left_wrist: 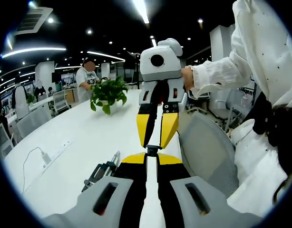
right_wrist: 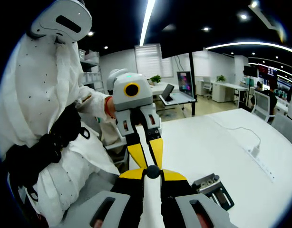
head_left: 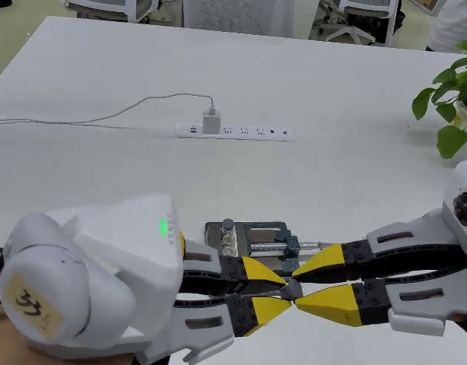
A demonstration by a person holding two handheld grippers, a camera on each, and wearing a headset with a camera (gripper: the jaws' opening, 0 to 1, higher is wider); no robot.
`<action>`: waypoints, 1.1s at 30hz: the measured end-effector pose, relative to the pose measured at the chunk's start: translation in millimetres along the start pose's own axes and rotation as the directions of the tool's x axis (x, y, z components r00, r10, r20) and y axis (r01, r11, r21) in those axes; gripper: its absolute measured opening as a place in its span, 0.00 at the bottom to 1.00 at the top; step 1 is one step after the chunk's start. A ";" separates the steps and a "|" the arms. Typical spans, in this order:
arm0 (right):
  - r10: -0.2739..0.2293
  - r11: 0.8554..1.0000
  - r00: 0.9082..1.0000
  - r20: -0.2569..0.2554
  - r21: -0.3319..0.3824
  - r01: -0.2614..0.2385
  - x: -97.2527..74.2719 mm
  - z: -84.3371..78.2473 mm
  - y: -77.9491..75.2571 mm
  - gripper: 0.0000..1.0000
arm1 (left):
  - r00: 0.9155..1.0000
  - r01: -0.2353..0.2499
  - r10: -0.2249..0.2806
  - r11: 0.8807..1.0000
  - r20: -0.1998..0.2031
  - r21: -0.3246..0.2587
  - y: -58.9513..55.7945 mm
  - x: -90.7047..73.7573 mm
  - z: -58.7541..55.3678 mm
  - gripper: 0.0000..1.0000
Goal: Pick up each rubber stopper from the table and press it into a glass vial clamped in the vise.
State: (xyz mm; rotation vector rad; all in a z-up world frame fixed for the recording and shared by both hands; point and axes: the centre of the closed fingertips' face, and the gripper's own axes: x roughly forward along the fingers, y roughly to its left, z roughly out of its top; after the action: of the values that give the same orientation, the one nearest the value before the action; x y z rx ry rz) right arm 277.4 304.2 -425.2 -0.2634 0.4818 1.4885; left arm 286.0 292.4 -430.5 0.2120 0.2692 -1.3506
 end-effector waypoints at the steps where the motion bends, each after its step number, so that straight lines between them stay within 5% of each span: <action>1: 0.001 1.000 1.000 -0.001 0.000 -0.001 0.2 -0.2 0.1 0.08 | 1.000 0.001 -0.001 1.000 -0.002 0.001 -0.2 0.0 -0.2 0.03; 33: 0.017 1.000 1.000 -0.022 -0.014 -0.017 0.6 -0.2 1.0 0.06 | 0.999 0.034 -0.035 0.999 -0.010 -0.030 -0.8 -0.6 -2.1 0.03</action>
State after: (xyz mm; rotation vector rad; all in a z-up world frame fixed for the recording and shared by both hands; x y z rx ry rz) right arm 276.4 304.7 -425.5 -0.2875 0.4923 1.5077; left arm 285.0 293.5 -432.3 0.1899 0.3030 -1.3789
